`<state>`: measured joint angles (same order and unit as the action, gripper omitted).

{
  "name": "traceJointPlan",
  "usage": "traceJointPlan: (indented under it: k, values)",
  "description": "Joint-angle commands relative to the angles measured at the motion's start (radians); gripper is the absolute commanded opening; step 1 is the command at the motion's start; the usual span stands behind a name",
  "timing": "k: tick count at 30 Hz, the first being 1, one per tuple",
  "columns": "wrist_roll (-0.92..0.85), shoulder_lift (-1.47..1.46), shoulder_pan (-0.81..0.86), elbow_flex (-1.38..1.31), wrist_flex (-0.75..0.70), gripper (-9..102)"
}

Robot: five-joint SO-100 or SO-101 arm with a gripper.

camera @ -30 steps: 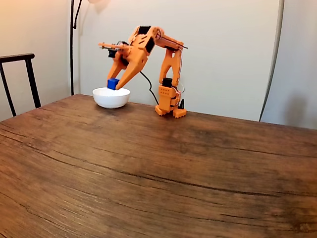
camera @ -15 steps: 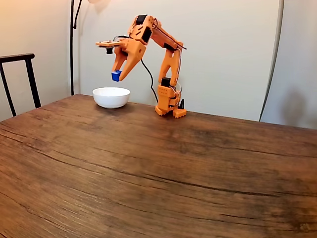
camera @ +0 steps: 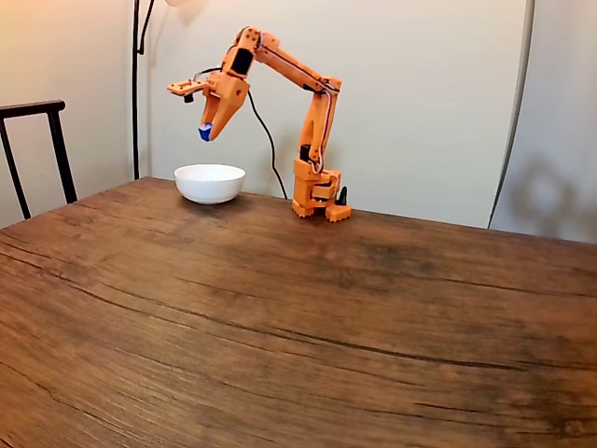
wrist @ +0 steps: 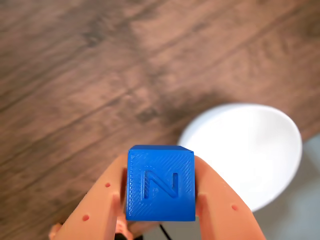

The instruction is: Grasp the cube and drop it in the bowl

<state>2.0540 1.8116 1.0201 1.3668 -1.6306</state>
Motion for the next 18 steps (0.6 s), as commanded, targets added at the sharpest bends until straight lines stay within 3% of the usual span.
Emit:
traceJointPlan:
  k: [1, 18]
  values:
    - [0.066, 0.044, 0.101, -0.035, 0.009, 1]
    - [0.308, 0.044, 0.508, 0.107, 0.055, 1]
